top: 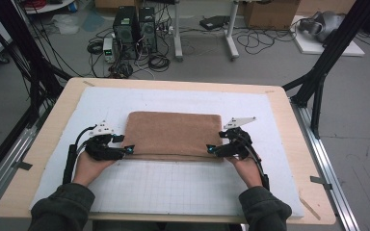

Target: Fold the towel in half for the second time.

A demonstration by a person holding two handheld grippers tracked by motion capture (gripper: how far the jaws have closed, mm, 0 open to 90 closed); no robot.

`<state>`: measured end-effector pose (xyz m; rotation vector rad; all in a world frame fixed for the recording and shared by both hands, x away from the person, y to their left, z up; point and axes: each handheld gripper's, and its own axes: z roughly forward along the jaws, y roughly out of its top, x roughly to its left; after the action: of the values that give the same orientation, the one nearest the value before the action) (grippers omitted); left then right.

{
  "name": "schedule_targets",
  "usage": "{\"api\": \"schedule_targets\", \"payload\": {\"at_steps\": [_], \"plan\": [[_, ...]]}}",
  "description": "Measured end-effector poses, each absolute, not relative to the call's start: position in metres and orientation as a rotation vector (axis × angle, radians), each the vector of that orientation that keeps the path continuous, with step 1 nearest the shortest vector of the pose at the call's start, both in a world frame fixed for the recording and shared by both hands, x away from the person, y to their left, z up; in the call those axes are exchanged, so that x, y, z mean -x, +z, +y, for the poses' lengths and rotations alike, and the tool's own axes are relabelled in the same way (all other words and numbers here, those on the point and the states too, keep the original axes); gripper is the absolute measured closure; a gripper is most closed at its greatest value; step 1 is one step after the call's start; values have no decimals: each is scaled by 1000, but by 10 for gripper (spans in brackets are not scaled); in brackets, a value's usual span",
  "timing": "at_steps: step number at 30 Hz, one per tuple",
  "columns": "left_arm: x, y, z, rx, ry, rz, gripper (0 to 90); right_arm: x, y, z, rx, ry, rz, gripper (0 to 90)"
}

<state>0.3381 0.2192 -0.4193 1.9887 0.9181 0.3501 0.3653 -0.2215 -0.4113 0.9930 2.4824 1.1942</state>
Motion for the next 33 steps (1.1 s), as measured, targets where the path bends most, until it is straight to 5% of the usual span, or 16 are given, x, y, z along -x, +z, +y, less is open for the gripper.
{"api": "schedule_targets", "payload": {"at_steps": [17, 33], "plan": [[-326, -406, 228, -1966, 355, 914, 131, -350, -400, -229, -978, 1237, 2416, 123], [-310, -408, 236, -1950, 354, 919, 88, -329, -397, -247, -972, 1268, 2386, 122]]}}
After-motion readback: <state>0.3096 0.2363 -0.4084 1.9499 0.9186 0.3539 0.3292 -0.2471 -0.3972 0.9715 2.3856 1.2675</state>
